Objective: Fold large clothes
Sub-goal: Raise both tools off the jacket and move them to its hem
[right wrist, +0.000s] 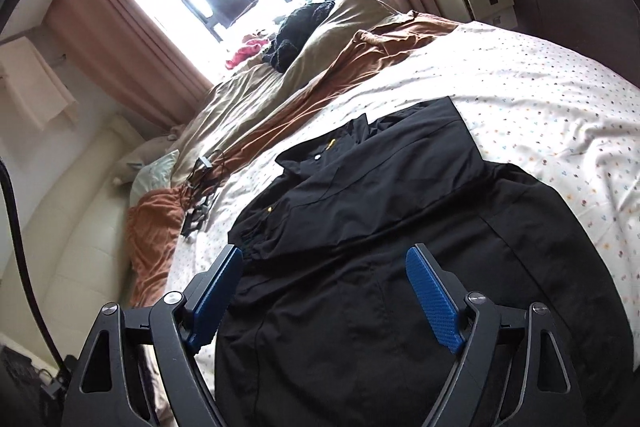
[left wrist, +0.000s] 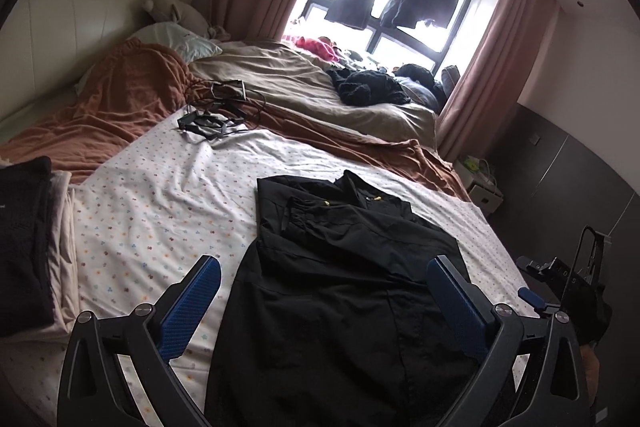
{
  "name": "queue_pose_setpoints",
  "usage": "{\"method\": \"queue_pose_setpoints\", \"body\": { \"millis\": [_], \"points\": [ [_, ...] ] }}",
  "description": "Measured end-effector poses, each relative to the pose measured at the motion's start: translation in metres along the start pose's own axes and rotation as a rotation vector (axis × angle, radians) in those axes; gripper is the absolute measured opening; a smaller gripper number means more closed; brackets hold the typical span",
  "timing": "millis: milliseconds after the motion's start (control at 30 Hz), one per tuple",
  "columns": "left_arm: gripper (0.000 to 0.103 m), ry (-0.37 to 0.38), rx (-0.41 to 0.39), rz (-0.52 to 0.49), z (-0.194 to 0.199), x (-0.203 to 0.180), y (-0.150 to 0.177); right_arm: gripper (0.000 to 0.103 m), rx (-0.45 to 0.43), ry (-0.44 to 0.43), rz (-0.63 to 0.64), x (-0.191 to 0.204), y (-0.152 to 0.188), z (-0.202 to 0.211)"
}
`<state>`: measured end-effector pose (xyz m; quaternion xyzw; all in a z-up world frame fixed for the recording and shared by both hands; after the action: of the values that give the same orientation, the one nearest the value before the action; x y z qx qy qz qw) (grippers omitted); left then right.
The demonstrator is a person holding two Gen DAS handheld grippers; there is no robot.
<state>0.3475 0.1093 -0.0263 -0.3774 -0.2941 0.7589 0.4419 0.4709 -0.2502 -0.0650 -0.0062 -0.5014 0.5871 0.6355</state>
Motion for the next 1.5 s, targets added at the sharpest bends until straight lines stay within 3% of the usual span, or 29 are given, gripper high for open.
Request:
{"method": "queue_pose_setpoints", "body": {
  "millis": [233,567,900,1267,1500],
  "points": [
    [0.103,-0.017,-0.028,0.015,0.060,0.017,0.015,0.103,-0.040,-0.065,0.024,0.005,0.028,0.057],
    [0.103,-0.033,-0.032,0.044,0.122,0.042,0.060,0.103,-0.027,-0.070,0.052,-0.014,0.090,0.139],
    [0.103,-0.025,-0.004,0.058,0.165,0.068,0.100,0.103,0.011,-0.061,0.102,-0.046,0.114,0.202],
    [0.103,-0.121,0.018,0.036,0.177,0.097,0.138,0.103,-0.006,-0.023,0.073,-0.126,0.127,0.241],
    [0.100,-0.121,0.074,0.027,0.162,0.109,0.154,0.101,0.014,0.009,0.021,-0.176,0.138,0.240]
  ]
}}
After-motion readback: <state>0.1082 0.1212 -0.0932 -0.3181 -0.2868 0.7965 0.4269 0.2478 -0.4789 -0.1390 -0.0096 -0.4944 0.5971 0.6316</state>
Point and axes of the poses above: each gripper's, at about its wrist camera, not at the fingertips, and z roughly against the way its jaws point, x to its left, y to its underside, the point moved 7 cm from there along -z, roughly the way its jaws point, and after that the axes turned 8 degrees about -y, right-handed, at the moved point
